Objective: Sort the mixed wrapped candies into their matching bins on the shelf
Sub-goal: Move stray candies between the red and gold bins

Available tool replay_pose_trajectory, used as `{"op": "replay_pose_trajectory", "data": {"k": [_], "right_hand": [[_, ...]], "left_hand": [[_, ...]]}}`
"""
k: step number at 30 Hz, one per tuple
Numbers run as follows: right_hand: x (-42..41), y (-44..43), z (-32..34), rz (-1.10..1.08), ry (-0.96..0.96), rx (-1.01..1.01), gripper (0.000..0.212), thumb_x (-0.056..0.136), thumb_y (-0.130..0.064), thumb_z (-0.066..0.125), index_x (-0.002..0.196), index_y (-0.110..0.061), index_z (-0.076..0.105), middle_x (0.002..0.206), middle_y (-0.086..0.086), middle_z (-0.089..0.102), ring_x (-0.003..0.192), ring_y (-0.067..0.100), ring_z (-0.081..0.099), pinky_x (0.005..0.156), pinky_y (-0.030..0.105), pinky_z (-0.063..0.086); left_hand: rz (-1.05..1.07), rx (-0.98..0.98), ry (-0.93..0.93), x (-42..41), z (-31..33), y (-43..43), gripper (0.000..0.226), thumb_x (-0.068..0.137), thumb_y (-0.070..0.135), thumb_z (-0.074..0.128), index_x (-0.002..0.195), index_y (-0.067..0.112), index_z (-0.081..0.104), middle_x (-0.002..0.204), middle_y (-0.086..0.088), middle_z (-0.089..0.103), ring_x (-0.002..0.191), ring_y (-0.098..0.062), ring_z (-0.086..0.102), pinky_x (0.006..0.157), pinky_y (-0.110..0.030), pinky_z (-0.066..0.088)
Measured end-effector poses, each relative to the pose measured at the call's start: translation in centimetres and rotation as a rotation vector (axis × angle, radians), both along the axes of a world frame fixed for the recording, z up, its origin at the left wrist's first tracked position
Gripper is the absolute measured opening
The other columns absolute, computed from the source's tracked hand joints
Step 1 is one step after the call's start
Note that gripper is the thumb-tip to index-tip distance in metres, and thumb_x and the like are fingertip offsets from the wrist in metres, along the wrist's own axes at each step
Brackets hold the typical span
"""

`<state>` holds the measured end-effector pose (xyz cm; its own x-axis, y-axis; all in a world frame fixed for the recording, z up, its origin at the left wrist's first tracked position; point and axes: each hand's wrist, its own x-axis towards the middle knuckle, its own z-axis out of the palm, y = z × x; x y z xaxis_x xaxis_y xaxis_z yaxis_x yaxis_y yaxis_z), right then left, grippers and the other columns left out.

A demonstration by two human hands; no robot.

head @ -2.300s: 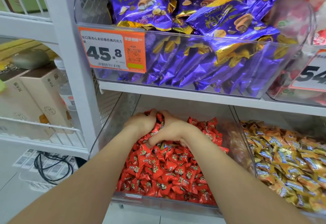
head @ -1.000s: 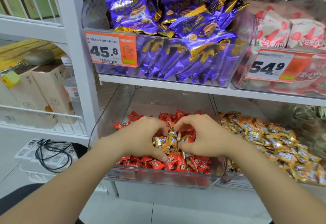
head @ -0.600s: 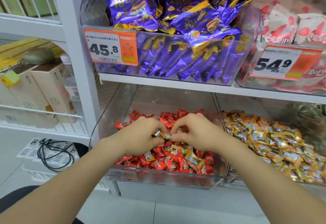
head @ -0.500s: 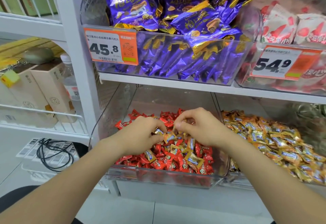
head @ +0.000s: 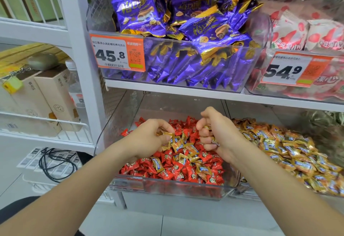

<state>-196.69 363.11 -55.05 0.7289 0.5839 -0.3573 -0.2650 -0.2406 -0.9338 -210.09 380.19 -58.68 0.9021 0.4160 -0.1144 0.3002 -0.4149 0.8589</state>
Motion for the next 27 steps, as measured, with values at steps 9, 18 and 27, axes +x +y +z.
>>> {"op": "replay_pose_trajectory", "data": {"k": [9, 18, 27], "right_hand": [[0.4, 0.4, -0.8, 0.355, -0.525, -0.090, 0.026, 0.109, -0.009, 0.051, 0.124, -0.017, 0.071, 0.091, 0.000, 0.079, 0.053, 0.013, 0.056, 0.047, 0.026, 0.044], [0.3, 0.0, -1.6, 0.704, -1.180, -0.590, 0.072, 0.074, -0.089, 0.064, 0.125, -0.039, 0.054, 0.076, -0.010, 0.060, 0.076, 0.010, 0.059, 0.069, 0.037, 0.049], [0.6, 0.6, -3.3, 0.911, -1.160, -0.778, 0.070, 0.086, -0.084, 0.055, 0.135, -0.039, 0.032, 0.105, 0.006, 0.057, 0.100, 0.032, 0.060, 0.090, 0.050, 0.054]], "left_hand": [[0.137, -0.334, -0.039, 0.4, 0.8, -0.4, 0.033, 0.103, -0.001, 0.045, 0.105, 0.012, 0.076, 0.111, -0.017, 0.061, 0.099, -0.025, 0.063, 0.078, -0.035, 0.064], [0.278, -0.483, -0.022, 0.0, 1.9, 0.1, 0.021, 0.087, 0.014, 0.044, 0.069, 0.011, 0.055, 0.079, -0.010, 0.057, 0.057, -0.018, 0.039, 0.051, -0.029, 0.030], [-0.187, 0.649, 0.405, -2.2, 0.6, 1.5, 0.070, 0.057, 0.083, 0.080, 0.074, 0.017, 0.068, 0.069, 0.004, 0.070, 0.070, -0.013, 0.066, 0.069, -0.037, 0.059]]}}
